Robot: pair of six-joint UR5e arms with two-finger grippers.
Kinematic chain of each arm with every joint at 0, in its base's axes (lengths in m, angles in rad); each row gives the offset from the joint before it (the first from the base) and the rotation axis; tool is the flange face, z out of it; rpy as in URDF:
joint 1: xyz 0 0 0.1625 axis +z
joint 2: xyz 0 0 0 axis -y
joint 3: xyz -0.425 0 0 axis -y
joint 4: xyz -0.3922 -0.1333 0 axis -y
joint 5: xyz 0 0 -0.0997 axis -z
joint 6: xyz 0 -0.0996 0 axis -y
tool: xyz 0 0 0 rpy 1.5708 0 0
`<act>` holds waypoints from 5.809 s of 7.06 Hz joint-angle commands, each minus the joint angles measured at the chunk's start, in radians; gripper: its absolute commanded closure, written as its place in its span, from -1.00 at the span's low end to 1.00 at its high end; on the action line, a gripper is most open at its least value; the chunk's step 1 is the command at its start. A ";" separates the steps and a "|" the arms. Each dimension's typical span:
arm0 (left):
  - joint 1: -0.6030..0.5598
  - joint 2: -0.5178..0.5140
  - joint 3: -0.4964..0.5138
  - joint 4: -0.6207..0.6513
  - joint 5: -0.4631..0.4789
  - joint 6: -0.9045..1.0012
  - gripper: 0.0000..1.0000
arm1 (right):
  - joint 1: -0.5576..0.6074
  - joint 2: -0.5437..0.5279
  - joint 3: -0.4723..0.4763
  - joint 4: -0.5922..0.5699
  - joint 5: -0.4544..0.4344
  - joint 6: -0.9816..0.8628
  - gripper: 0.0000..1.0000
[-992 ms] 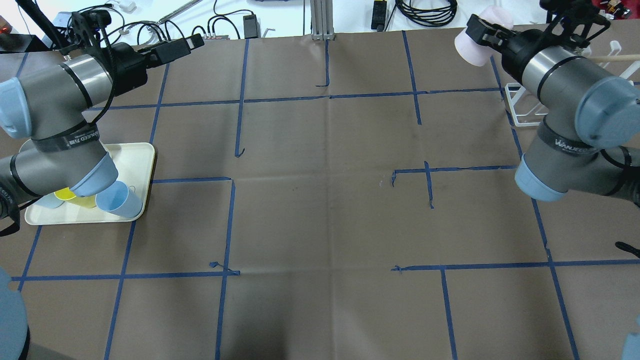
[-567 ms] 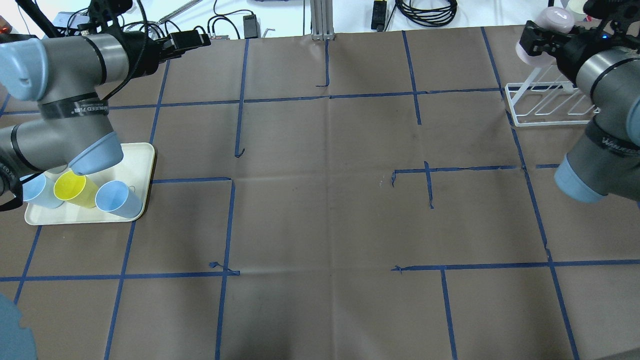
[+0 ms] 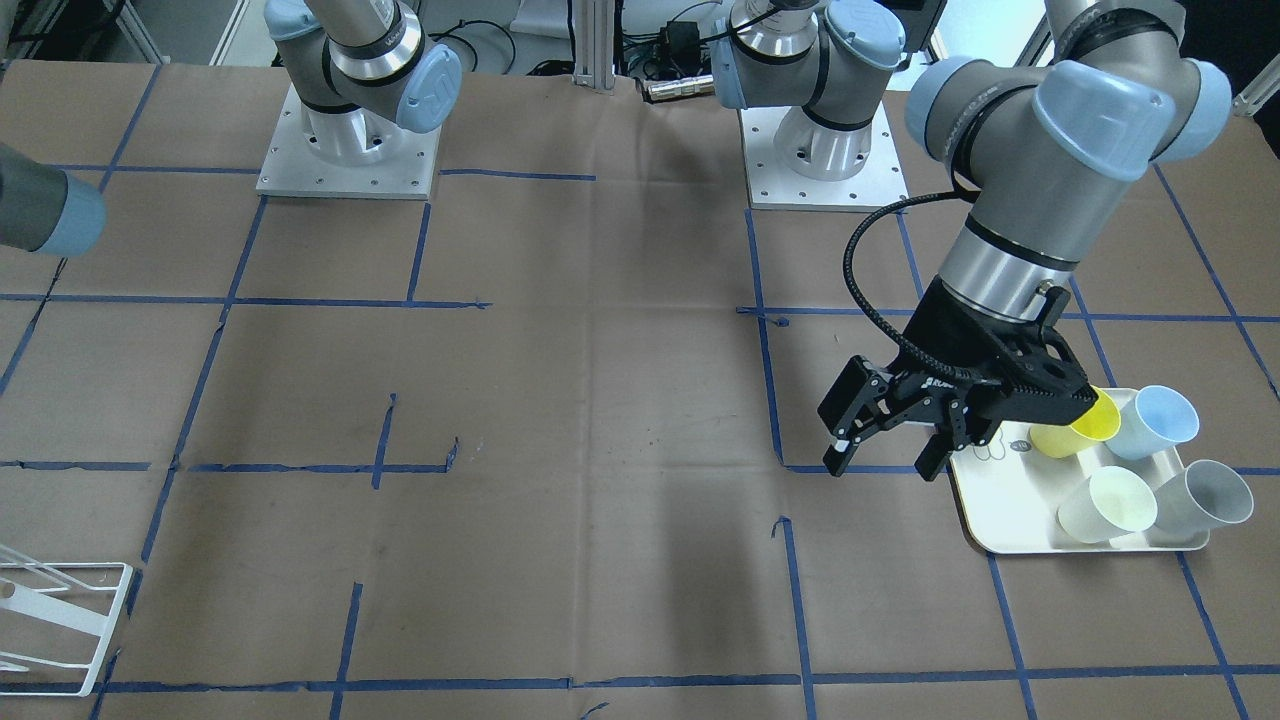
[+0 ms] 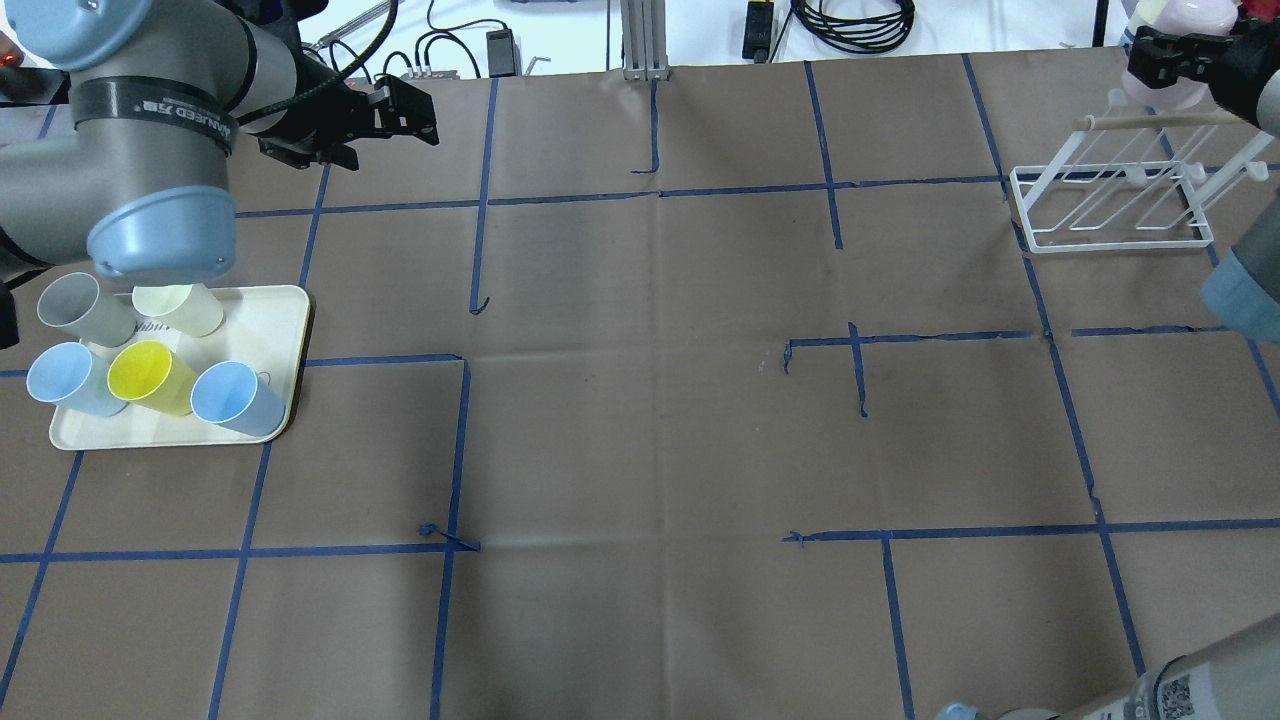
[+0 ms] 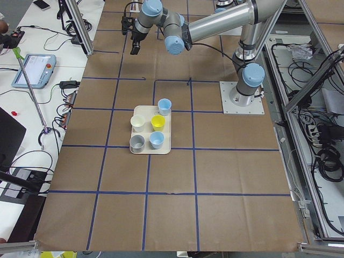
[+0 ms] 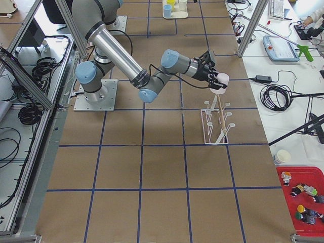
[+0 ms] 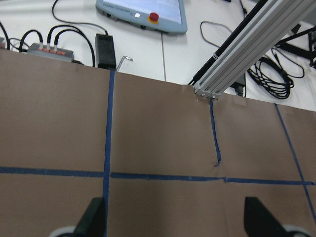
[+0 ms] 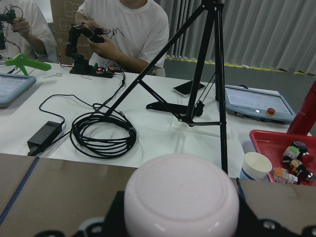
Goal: Transfer IKEA cup to right arm and place on rack
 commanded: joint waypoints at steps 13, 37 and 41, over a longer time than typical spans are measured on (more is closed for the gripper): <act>-0.075 0.078 0.173 -0.598 0.228 -0.007 -0.98 | -0.008 0.306 -0.125 -0.252 0.063 0.108 0.47; 0.333 0.025 -0.243 -0.226 0.228 0.524 -0.97 | 0.443 -0.027 -0.146 -0.081 0.356 0.823 -1.00; 0.331 -0.047 -0.247 -0.192 0.230 0.518 -0.97 | 0.509 -0.028 -0.132 -0.196 0.347 1.364 -1.00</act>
